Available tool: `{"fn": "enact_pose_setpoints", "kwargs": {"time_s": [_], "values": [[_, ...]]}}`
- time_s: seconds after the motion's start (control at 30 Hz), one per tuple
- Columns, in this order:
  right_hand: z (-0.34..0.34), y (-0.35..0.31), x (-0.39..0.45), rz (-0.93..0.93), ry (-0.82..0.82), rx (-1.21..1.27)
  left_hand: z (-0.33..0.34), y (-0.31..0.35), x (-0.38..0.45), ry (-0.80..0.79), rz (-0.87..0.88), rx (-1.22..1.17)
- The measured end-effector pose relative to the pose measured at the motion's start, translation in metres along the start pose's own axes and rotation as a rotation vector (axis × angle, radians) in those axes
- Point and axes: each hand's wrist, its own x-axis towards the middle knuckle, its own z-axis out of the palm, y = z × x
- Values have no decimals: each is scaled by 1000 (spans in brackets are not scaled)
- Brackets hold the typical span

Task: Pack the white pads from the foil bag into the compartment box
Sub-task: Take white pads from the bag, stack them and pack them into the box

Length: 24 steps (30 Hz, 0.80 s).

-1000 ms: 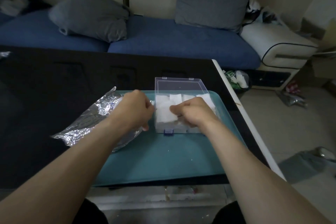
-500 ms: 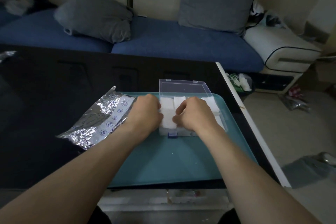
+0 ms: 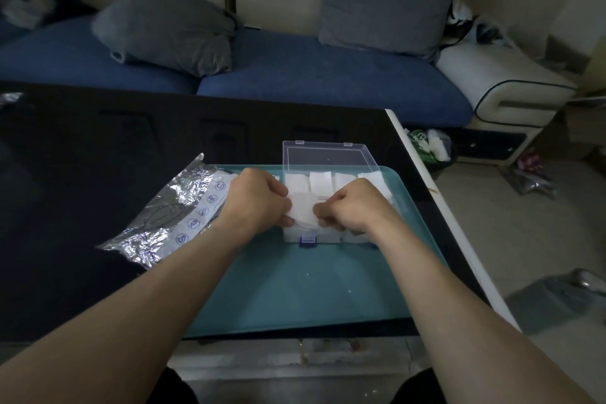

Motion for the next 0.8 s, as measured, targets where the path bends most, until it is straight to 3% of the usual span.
{"fn": "enact_pose_setpoints", "kwargs": {"time_s": [0.27,0.53,0.7,0.8], "values": [[-1,-7,-7,14,-15,-68,5,-2,-1,37,129,345],[2,-9,-9,-30,-11,-179,1,1,-2,2,58,361],[2,-9,-4,-49,64,-195,1,2,-2,14,144,490],[0,-8,-6,-56,-2,-203,5,4,-4,25,195,560]]}}
